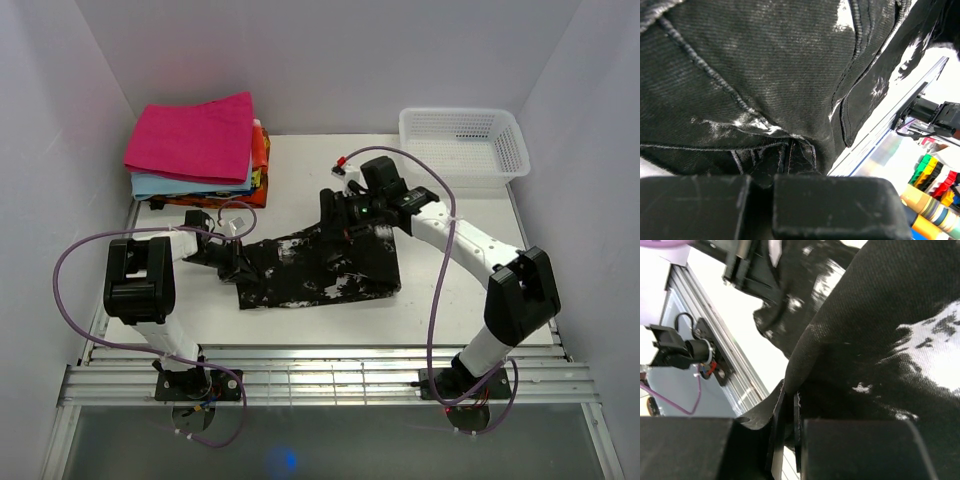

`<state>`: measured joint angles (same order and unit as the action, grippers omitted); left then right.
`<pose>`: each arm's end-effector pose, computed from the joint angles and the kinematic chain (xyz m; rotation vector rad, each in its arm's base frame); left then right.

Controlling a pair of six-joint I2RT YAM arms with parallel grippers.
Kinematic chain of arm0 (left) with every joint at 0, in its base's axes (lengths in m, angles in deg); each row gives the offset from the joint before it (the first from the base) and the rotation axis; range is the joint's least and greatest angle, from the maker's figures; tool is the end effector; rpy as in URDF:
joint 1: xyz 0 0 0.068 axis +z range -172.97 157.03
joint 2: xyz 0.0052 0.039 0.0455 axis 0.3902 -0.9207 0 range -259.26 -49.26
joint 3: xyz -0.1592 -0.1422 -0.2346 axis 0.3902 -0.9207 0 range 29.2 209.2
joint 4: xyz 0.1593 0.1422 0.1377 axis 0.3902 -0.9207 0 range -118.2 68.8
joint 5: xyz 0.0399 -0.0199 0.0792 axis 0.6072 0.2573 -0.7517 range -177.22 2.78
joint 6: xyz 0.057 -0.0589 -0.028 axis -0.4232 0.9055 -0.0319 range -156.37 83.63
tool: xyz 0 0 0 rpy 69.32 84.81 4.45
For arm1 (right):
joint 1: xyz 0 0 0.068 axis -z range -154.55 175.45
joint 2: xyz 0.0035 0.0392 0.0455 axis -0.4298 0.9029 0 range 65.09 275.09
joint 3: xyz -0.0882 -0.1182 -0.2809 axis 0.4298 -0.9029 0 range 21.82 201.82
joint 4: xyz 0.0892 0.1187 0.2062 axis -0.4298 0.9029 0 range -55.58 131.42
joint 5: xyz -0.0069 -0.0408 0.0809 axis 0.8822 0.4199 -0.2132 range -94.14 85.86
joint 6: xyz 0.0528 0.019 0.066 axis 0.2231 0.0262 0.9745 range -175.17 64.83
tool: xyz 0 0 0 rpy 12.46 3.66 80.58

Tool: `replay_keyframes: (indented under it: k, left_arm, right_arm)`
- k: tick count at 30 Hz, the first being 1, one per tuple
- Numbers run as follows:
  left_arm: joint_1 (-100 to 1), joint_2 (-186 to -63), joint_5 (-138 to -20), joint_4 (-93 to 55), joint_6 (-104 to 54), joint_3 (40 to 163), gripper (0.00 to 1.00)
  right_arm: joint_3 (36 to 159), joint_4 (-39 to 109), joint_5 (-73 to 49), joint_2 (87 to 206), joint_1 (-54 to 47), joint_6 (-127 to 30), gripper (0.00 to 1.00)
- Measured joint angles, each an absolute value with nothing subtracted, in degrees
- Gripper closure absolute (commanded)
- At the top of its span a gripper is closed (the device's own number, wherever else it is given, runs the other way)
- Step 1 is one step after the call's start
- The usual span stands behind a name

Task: Fold and stack the trousers
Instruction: Fold the trousers

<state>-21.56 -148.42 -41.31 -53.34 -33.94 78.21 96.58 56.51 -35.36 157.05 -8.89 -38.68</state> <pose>0.2856 -0.0480 0.1494 -0.0138 2.7846 -1.1808 0.2936 0.2488 0.3219 -0.6714 2.2711 1.0699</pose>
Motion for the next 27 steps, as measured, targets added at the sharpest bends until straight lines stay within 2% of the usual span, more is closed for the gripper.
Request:
replay_keyframes:
  k: [10,19,27]
  left_arm:
    - [-21.58,-149.66,-39.50,-52.42,-32.43,78.11,1.00]
    - [-21.56,-149.46,-39.00,-51.53,-31.62,77.56,1.00]
    - [-21.58,-148.48,-39.35,-50.54,-31.31,76.62,1.00]
  right_arm:
    - [102.72,50.80,-32.37,166.60,-18.69,-31.95,0.92]
    - [106.68,49.78,-31.21,173.73,-21.75,-28.43,0.92]
    - [107.82,49.65,-29.75,175.30,-23.98,-25.96,0.92]
